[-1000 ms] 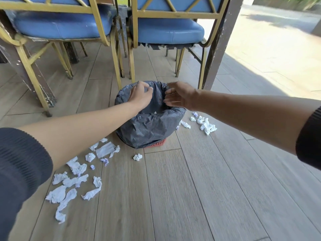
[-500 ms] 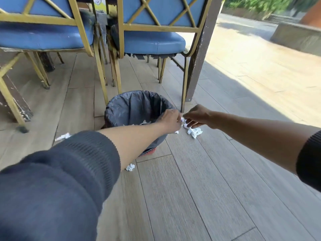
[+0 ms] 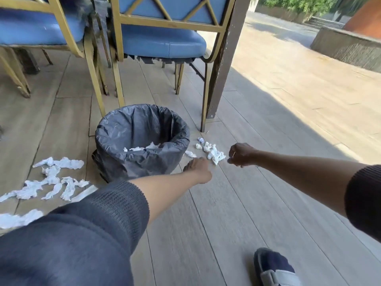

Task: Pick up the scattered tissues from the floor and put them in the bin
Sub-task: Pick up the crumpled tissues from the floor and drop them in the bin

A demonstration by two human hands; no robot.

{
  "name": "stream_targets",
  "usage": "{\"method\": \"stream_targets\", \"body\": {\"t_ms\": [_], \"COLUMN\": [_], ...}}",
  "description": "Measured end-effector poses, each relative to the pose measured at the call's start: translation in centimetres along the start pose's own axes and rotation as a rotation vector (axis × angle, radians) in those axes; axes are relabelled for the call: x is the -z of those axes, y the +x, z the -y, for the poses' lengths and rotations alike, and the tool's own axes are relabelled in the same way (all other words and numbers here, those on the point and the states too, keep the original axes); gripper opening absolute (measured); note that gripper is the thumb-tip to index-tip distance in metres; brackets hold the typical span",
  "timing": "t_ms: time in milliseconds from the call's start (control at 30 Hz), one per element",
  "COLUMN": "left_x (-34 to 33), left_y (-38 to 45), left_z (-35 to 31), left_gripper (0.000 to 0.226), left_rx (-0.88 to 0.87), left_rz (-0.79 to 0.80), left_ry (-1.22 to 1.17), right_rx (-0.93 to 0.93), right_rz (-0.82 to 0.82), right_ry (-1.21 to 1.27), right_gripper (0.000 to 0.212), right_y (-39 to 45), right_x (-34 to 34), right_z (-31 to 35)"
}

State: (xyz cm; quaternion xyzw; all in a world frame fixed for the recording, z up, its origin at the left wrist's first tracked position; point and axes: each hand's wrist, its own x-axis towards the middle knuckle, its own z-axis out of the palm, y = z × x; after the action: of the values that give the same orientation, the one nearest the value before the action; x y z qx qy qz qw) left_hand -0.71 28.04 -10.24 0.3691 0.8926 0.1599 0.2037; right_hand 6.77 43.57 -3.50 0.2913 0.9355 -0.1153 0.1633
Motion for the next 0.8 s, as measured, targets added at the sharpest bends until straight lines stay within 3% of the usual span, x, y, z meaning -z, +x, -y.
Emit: {"method": "stream_targets", "body": {"t_ms": [167,300,433,500,600,800], "left_x": [-2.9,-2.5,-2.2,-2.3,-2.2,-3.3], "left_y": [1.1,2.7,4.3,4.9,5.2,6.6], "left_z": [0.9,1.0,0.7,0.5,0.7,2.0], "left_gripper": [0.041,0.044,0.041,0.041,0.04,0.031], "left_rx": [-0.005,-0.017,0.085,0.119,0.166,0.297], "left_rz": [0.117,0.092,0.046,0.031,0.016,0.096], "left_ry": [0.17,0.249,0.232,0.231,0.208,0.18], "right_rx": [0.153,0.216,0.352,0.45,0.578,0.696], "right_rz": [0.069,0.132,0.208,0.226,0.209,0.191], "right_ry": [-0.294,-0.573,-0.724,-0.722,-0.601,-0.441], "right_gripper": [0.035,0.035,0.027,0.026,0.041,0.048], "right_y": [4.1,8.6,12.1,13.9,16.5,20.4], "right_x": [1.1,1.0,-1.3,-2.3,-3.0,-6.1], "right_z": [-2.8,-3.9,-2.5,-1.8,-1.1,-1.9]}}
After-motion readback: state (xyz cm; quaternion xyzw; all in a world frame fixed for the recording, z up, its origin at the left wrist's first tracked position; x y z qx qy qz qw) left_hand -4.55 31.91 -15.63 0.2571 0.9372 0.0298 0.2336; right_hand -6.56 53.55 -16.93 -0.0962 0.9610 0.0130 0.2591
